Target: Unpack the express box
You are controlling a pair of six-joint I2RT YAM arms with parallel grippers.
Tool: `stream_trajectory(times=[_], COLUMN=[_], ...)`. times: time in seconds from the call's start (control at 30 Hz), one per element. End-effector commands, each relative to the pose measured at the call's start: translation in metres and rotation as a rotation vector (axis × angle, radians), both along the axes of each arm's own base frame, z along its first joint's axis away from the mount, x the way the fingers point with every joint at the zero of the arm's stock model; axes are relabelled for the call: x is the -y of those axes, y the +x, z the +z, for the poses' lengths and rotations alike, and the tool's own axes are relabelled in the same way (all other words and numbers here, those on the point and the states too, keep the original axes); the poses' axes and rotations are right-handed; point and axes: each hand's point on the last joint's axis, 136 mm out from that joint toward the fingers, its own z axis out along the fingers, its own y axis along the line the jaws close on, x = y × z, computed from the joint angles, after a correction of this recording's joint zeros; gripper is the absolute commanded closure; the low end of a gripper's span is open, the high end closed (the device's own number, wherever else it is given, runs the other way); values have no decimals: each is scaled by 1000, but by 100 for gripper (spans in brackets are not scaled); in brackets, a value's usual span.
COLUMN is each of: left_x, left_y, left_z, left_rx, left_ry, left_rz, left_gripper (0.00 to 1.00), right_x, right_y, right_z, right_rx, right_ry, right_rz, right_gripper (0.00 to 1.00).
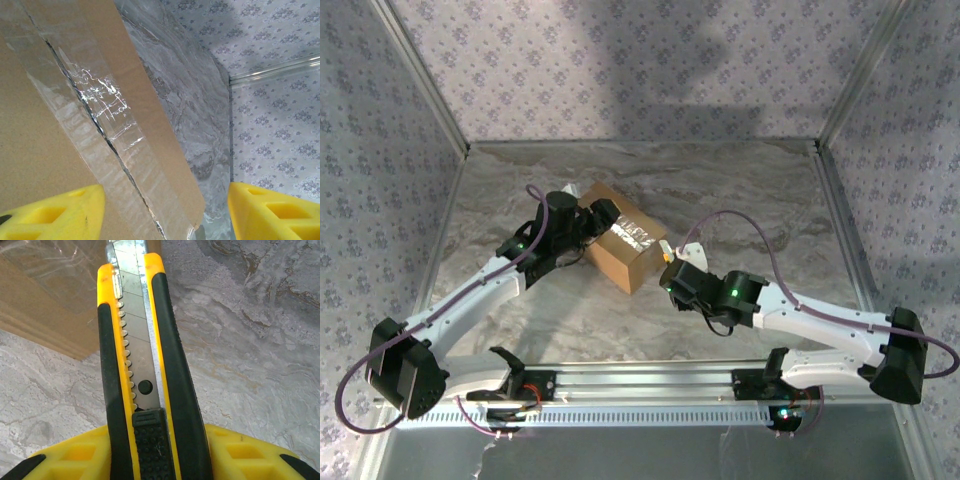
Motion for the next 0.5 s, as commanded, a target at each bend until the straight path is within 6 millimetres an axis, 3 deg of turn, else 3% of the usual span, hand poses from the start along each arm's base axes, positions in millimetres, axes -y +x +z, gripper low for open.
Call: stream_trajectory(times=[0.0,0.47], left_x=[2,3], left_y=[0,0], left_z=[7,9], left_rx=[24,25], left_ry=[-20,-24], left_rz=[4,0], left_gripper=[34,34], right_x=[3,-1], right_y=[2,5], right_z=[10,11], right_rx=[24,27], right_ry=[-17,-20], right_rz=[-12,-5], right_gripper=[100,100])
